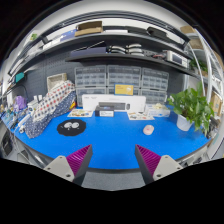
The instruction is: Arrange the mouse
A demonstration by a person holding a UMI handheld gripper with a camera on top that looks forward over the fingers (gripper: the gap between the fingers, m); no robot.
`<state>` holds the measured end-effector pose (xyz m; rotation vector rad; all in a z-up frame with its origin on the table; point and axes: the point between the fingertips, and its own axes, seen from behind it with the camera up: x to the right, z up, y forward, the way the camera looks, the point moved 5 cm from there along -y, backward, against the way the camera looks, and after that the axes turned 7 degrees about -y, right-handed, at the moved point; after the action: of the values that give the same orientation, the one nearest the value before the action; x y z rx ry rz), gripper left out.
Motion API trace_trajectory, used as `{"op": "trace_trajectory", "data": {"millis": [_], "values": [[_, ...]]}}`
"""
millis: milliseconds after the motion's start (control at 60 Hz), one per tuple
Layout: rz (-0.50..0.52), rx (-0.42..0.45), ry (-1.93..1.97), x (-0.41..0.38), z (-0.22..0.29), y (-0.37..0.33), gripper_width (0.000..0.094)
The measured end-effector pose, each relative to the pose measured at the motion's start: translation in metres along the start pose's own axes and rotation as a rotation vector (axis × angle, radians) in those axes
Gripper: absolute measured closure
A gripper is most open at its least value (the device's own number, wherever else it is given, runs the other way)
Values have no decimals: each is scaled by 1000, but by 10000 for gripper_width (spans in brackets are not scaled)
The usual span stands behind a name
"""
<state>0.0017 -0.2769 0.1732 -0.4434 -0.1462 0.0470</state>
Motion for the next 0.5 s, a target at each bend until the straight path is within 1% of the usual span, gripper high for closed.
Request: {"op": "trace_trajectory", "data": {"millis": [167, 317, 500], "values": [[-5, -63, 20, 17, -38, 9, 72], [-36, -124, 37, 52, -71, 28, 72], [-72, -176, 43, 102, -91, 67, 73]]}}
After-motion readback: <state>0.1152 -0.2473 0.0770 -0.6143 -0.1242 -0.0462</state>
